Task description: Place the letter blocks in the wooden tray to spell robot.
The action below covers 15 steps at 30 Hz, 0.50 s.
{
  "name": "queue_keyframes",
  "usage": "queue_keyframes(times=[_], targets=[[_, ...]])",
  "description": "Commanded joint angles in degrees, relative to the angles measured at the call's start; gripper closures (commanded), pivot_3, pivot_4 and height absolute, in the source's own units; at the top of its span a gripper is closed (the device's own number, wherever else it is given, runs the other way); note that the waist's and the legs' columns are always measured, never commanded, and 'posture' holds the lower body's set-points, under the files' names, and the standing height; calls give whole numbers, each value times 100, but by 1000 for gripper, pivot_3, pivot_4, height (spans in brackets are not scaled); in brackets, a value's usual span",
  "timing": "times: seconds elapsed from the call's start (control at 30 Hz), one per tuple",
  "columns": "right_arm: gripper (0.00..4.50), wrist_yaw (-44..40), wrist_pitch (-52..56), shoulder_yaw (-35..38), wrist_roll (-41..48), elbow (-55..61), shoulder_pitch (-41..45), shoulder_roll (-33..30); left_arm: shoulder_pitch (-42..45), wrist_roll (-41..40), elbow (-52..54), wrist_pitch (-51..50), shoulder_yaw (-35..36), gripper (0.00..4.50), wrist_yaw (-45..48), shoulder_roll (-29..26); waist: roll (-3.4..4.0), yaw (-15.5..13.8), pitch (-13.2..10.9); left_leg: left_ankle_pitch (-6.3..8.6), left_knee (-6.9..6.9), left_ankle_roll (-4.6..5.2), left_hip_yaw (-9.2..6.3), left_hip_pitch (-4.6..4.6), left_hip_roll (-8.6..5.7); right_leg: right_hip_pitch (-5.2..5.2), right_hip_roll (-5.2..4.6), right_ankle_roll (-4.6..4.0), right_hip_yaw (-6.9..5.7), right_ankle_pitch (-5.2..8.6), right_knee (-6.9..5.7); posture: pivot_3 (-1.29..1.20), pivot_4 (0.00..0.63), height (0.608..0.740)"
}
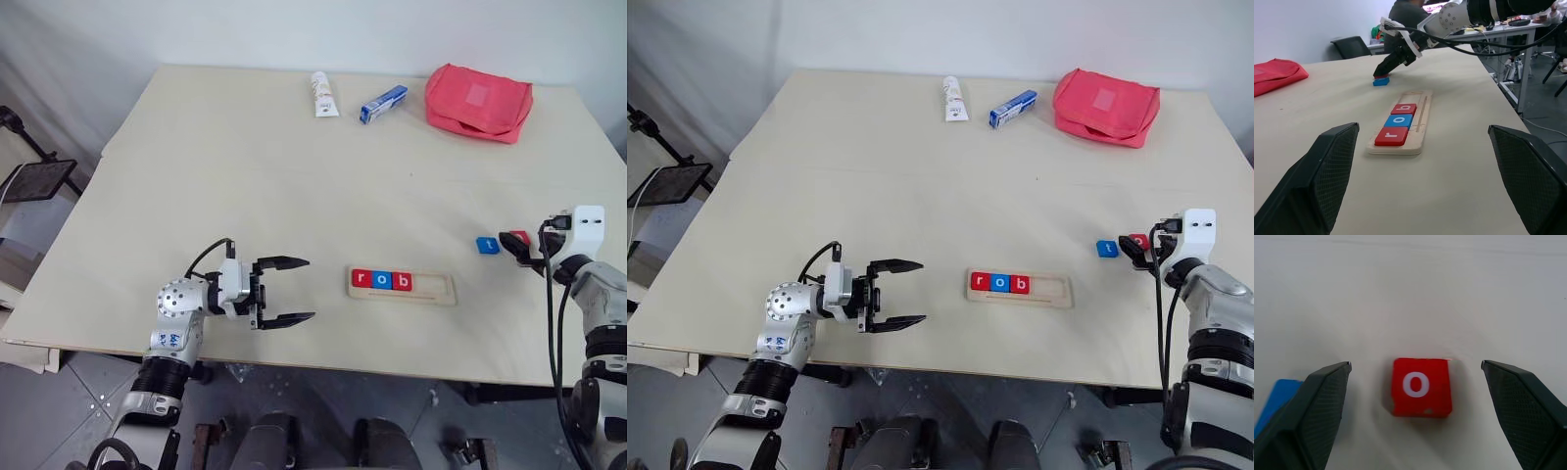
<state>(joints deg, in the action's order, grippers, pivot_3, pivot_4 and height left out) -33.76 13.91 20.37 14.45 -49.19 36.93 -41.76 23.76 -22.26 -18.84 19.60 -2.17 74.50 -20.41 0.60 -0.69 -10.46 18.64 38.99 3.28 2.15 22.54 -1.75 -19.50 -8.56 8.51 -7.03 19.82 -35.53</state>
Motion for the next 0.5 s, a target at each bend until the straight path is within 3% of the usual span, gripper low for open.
queue_keyframes(times=[0.03, 0.17, 0.2, 0.27, 0.5], targets=[[35, 71, -216, -8, -70, -254, 157, -78, -89, -57, 294, -41, 34, 0, -97, -41, 0, 11, 0, 0, -1, 0, 0, 0, 0, 1, 0, 0, 0, 0, 0, 0, 150, 740], [35, 124, -177, -67, -144, -406, 237, -108, -115, -52, 349, -73, 25, 0, -148, -46, 0, 76, 0, 0, -1, 0, 0, 0, 1, 0, 0, 0, -1, 0, 0, 0, 150, 740], [210, 106, -145, -88, -160, -432, 244, -115, -118, -52, 358, -80, 22, 0, -158, -45, 0, 85, 0, 0, -1, 0, 0, 0, 1, 1, 0, 0, -1, 0, 0, 0, 150, 740], [659, 95, -158, -103, -168, -412, 212, -105, -109, -49, 364, -87, 10, 0, -176, -32, 0, 87, 0, 0, -1, 0, 0, -1, 2, 1, 1, 0, -2, 0, 0, 0, 150, 740], [2996, 141, -130, -175, -188, -251, 115, -63, -64, -47, 339, -100, -18, 0, -178, -2, 0, 74, 0, 0, 0, 0, -4, -1, 2, 3, 1, 0, -1, 0, 0, 0, 150, 740]])
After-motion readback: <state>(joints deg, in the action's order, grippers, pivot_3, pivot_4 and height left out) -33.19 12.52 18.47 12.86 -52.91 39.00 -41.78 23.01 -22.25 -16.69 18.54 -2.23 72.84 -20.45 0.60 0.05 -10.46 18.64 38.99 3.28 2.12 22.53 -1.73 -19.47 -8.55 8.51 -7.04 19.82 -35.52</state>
